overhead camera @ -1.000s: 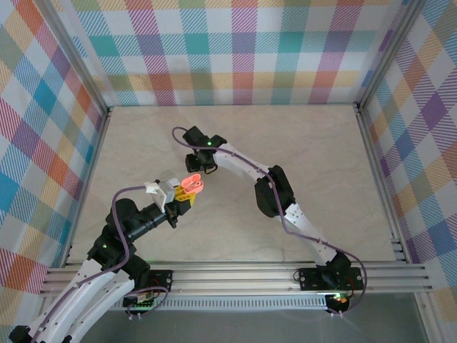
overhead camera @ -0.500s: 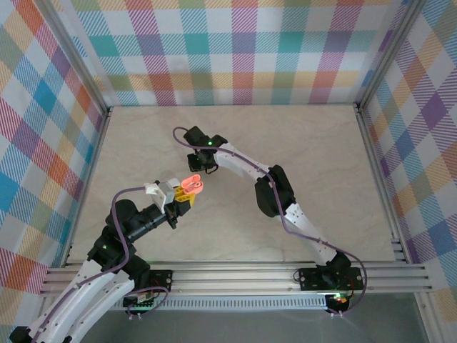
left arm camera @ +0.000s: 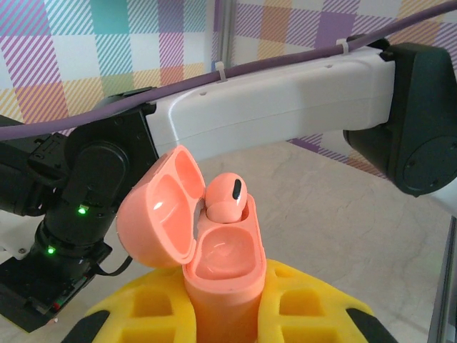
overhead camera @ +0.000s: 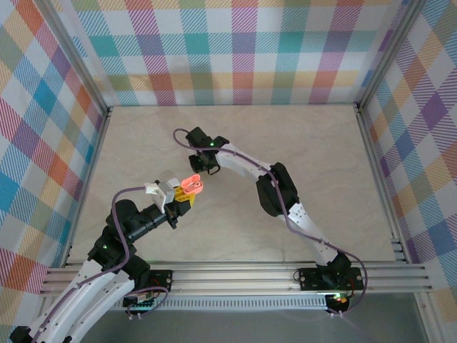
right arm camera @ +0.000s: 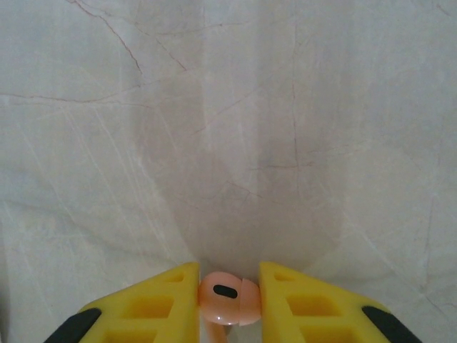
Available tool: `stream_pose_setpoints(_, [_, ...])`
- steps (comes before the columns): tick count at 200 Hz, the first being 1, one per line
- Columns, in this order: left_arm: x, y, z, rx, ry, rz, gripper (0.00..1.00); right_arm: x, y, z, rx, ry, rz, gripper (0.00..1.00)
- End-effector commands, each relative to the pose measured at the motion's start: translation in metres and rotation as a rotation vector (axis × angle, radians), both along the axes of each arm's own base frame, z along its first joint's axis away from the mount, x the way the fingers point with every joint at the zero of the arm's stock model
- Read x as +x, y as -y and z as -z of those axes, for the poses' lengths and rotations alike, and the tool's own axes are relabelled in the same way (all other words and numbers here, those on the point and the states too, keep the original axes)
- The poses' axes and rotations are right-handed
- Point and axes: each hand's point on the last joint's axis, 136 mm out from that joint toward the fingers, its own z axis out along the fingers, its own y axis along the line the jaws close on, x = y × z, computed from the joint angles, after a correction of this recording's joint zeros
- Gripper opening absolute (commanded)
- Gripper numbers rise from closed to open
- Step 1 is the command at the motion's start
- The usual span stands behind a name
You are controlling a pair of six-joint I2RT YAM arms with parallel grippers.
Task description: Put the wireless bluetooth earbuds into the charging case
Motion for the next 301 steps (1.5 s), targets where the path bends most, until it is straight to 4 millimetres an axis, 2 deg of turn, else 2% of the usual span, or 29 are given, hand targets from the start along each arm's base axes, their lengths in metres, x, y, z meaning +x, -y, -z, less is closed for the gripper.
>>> stream_pose_setpoints(1, [0.0,-0.001,-0.013,-0.04,0.033,-0.011,0.0,-0.018,0.015,0.003,-0.034,-0.061,-0.024,0.24])
stream_pose_setpoints(54, [0.002,0.001,-0.012,-0.073,0.027,-0.002,0.0,-0.017,0.045,-0.016,-0.018,-0.043,0.013,0.23])
stream_pose_setpoints(105, [0.007,0.009,-0.019,-0.098,0.041,0.019,0.0,-0.025,0.097,-0.02,0.041,-0.061,0.117,0.22])
stream_pose_setpoints(130, [0.01,0.023,-0.017,-0.066,0.033,0.086,0.0,-0.031,0.122,-0.028,0.054,-0.054,0.153,0.22])
stream_pose_setpoints(159, [0.013,0.045,-0.015,-0.071,0.012,0.193,0.0,-0.036,0.149,-0.047,0.089,-0.02,0.197,0.21])
stream_pose_setpoints(179, [0.022,0.053,-0.016,-0.107,0.032,0.205,0.0,-0.04,0.16,-0.066,0.128,0.019,0.207,0.21])
stream_pose_setpoints(226, [0.039,0.071,-0.022,-0.091,0.046,0.253,0.0,-0.049,0.174,-0.127,0.179,0.155,0.18,0.2])
stream_pose_setpoints(270, [0.046,0.078,-0.019,-0.105,0.028,0.257,0.0,-0.057,0.178,-0.193,0.289,0.308,0.144,0.19])
stream_pose_setpoints(301, [0.047,0.079,-0.015,-0.103,0.014,0.253,0.0,-0.066,0.179,-0.225,0.362,0.373,0.118,0.17])
